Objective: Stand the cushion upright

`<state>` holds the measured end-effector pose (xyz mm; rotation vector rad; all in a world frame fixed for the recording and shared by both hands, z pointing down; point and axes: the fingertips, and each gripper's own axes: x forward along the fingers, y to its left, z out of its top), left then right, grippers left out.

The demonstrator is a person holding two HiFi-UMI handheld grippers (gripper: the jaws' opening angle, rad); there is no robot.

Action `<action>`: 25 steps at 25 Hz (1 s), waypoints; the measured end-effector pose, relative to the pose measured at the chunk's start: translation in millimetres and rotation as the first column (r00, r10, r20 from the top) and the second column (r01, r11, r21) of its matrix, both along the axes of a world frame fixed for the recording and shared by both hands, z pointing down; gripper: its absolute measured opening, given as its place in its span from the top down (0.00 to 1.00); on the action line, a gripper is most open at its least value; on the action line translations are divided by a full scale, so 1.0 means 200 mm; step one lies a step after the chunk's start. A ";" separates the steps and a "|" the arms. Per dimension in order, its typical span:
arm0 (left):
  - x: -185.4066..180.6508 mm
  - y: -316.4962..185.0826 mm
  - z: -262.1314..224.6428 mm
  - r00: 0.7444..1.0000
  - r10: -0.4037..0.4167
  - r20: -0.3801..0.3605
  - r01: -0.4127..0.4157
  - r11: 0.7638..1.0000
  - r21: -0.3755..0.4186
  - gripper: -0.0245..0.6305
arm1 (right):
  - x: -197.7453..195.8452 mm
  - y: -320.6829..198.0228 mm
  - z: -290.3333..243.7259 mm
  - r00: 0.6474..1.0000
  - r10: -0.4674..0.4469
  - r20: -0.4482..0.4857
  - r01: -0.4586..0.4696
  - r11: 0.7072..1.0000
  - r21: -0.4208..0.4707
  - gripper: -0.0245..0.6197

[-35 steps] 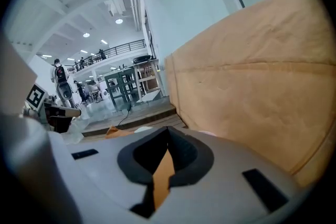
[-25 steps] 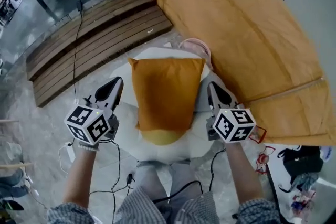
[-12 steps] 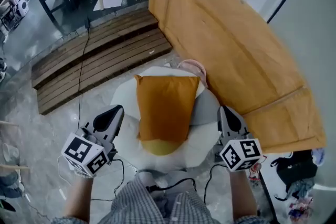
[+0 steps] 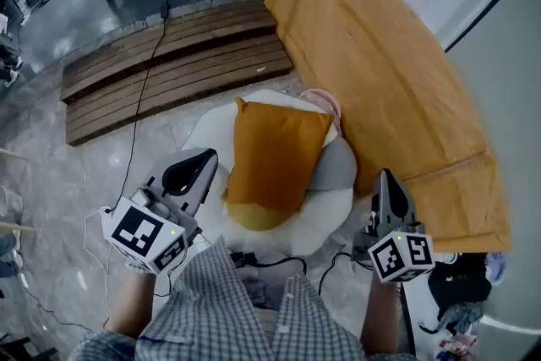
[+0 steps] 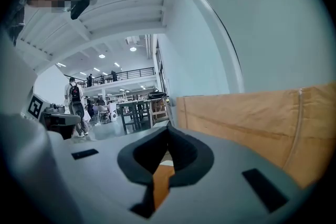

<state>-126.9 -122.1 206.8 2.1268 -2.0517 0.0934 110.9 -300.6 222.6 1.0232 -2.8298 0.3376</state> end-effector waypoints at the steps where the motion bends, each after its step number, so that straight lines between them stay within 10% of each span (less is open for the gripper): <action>1: 0.00 0.01 0.00 1.000 -0.002 -0.010 0.002 1.000 0.005 0.95 | 0.01 0.01 0.00 1.000 0.006 0.001 -0.006 1.000 -0.004 0.95; 25: 0.03 0.00 0.05 0.986 0.057 -0.156 -0.052 0.998 0.035 0.95 | -0.02 0.22 0.01 0.997 0.053 0.057 -0.049 0.997 -0.058 0.95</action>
